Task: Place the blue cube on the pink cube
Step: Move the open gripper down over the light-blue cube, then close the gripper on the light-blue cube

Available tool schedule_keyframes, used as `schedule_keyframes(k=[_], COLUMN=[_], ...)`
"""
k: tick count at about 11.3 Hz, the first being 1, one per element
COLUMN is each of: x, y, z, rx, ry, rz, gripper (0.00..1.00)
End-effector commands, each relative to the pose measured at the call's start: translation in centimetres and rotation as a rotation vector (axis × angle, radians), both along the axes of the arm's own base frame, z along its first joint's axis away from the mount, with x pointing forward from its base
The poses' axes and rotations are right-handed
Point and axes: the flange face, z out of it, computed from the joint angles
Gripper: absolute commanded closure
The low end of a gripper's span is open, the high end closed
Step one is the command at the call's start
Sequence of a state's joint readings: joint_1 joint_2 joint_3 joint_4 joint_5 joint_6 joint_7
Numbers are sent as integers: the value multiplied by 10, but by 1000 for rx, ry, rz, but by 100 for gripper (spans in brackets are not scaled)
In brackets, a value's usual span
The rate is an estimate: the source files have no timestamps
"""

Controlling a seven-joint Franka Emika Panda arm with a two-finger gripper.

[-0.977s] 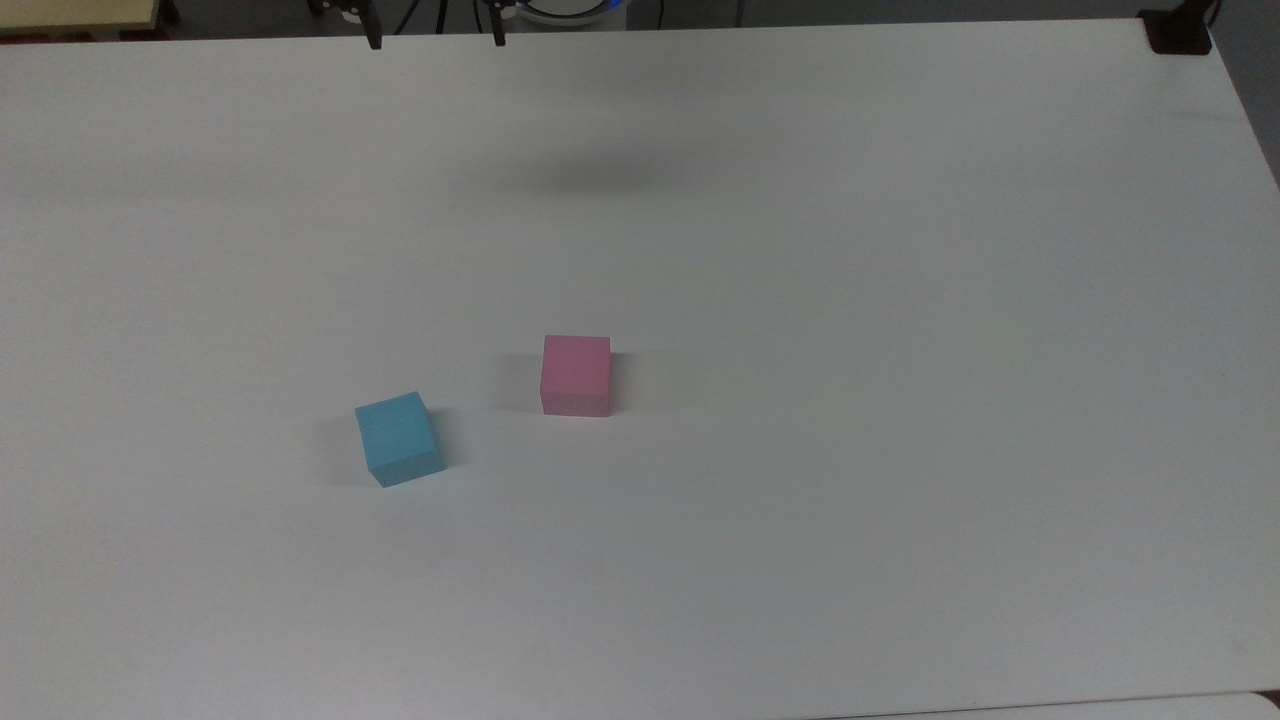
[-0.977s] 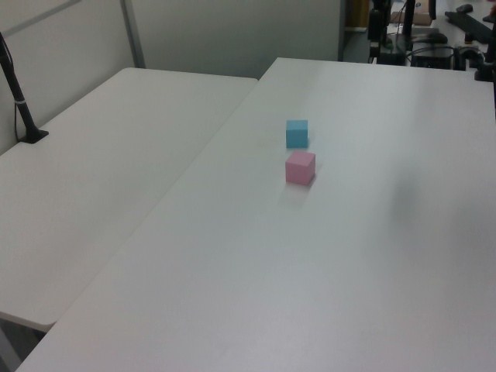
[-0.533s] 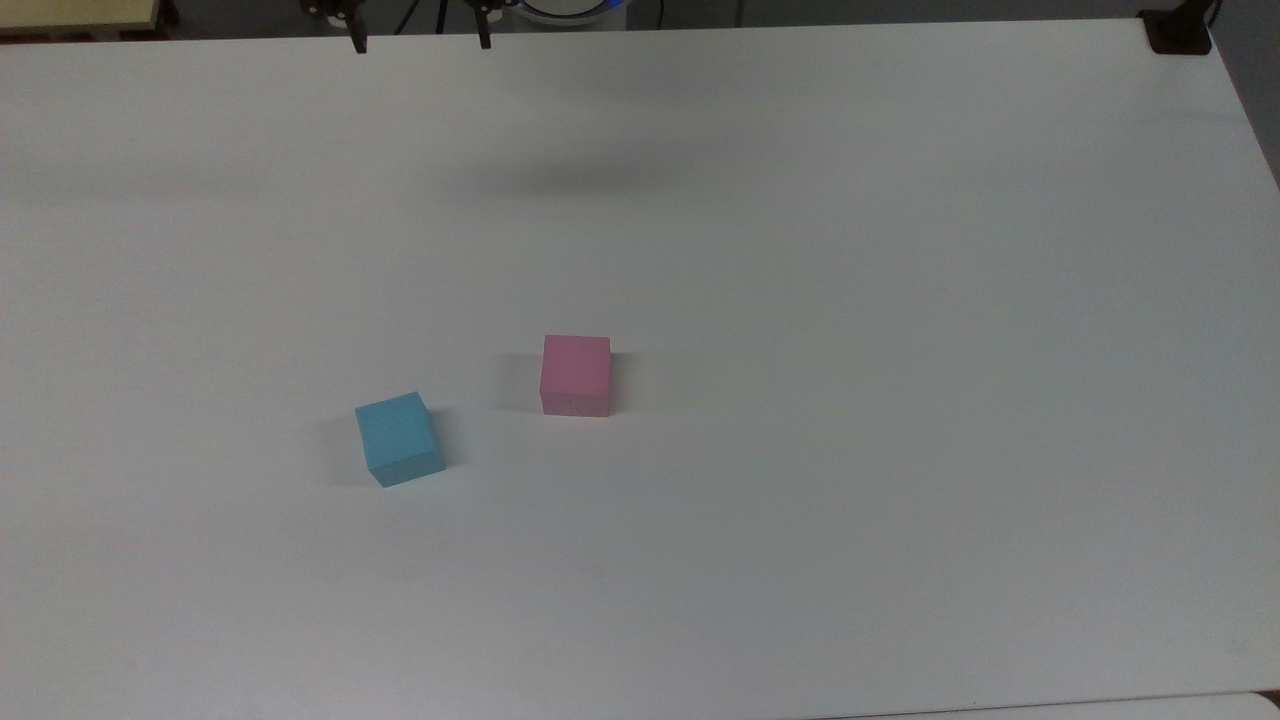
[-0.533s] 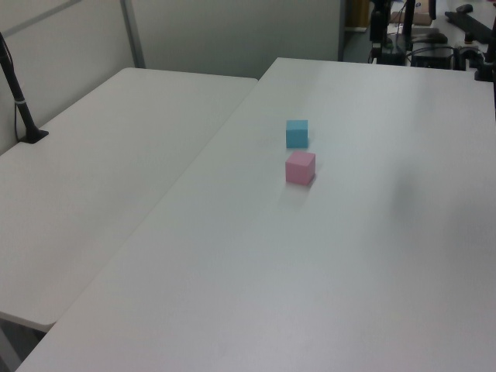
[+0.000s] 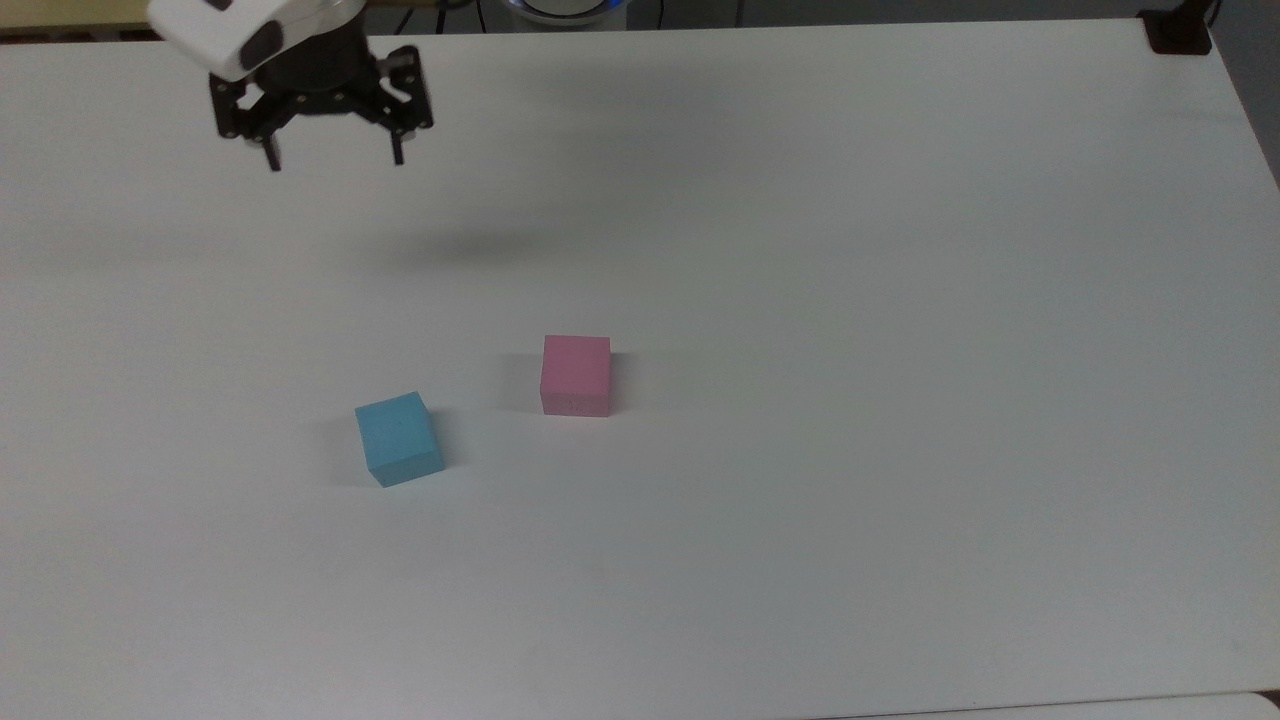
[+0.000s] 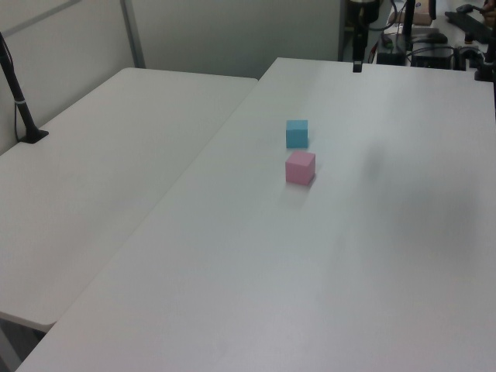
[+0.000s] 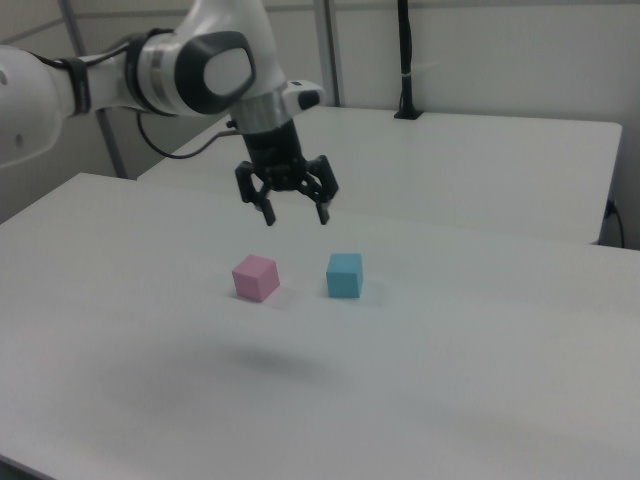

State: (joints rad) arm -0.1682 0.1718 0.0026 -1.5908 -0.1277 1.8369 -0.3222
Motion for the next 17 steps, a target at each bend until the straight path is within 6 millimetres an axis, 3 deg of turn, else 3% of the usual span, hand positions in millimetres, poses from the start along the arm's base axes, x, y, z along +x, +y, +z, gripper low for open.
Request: schedule_keyframes(k=[1, 4, 5, 8, 13, 17], x=[27, 58, 67, 90, 114, 128], y=[-21, -17, -16, 1, 23, 33], z=[-34, -92, -97, -134, -167, -206], rx=[58, 55, 57, 67, 43, -8], ry=[-113, -161, -187, -252, -299, -306], rz=[-160, -225, -234, -290, -305, -285], gripper=[0, 0, 0, 0, 0, 0])
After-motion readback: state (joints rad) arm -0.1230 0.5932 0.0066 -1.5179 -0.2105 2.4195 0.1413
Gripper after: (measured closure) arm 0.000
